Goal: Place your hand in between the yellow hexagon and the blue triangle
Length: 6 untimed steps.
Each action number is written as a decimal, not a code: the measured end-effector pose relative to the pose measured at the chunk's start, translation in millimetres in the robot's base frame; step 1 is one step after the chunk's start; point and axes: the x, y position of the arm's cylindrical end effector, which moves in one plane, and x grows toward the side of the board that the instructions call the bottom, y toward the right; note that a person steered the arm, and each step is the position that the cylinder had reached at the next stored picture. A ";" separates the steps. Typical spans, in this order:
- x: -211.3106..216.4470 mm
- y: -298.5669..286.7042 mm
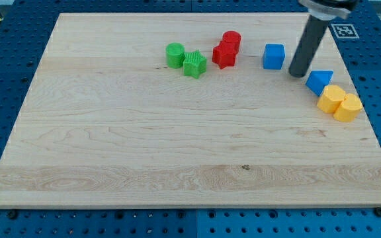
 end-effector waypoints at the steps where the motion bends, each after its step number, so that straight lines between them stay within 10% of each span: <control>1: 0.0 -0.9; 6: 56.2 55.0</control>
